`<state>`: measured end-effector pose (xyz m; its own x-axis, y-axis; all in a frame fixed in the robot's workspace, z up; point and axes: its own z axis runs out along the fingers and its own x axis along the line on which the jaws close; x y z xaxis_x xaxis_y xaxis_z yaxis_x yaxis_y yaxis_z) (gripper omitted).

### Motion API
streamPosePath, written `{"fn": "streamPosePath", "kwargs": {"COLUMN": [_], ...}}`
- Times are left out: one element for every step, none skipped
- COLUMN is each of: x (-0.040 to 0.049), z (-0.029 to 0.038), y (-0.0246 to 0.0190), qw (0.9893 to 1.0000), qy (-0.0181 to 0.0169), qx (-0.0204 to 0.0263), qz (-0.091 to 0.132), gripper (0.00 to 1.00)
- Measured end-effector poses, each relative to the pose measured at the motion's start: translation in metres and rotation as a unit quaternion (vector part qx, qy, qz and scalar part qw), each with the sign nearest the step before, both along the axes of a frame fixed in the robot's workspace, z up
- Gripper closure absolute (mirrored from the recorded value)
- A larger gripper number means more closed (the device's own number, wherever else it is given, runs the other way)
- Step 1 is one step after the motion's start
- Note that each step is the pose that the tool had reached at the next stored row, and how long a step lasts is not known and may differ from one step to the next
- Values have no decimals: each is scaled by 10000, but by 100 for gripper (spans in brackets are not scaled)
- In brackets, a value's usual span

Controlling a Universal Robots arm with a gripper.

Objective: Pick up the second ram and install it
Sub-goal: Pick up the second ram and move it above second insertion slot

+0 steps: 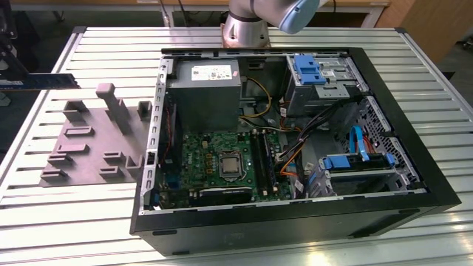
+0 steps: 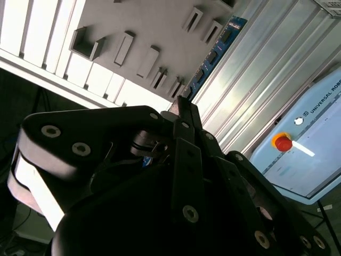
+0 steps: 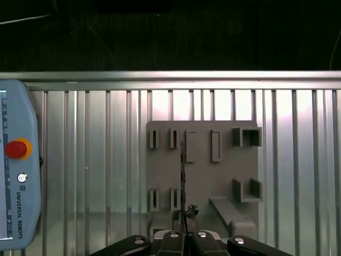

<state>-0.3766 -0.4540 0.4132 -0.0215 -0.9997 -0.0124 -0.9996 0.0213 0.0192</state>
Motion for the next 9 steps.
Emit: {"fn": "streamPosePath", "kwargs": {"x": [9, 19, 29, 39, 49, 59, 68, 78, 89], "z": [0, 0, 0, 0, 0, 0, 0, 0, 0], "y": [0, 0, 0, 0, 0, 0, 0, 0, 0], "qw": [10000, 10000, 10000, 10000, 10000, 10000, 10000, 10000, 10000], "qy": [0, 0, 0, 0, 0, 0, 0, 0, 0], "qx": [0, 0, 0, 0, 0, 0, 0, 0, 0], "qz": [0, 0, 0, 0, 0, 0, 0, 0, 0], "gripper": [89, 89, 89, 89, 89, 89, 89, 89, 89]}}
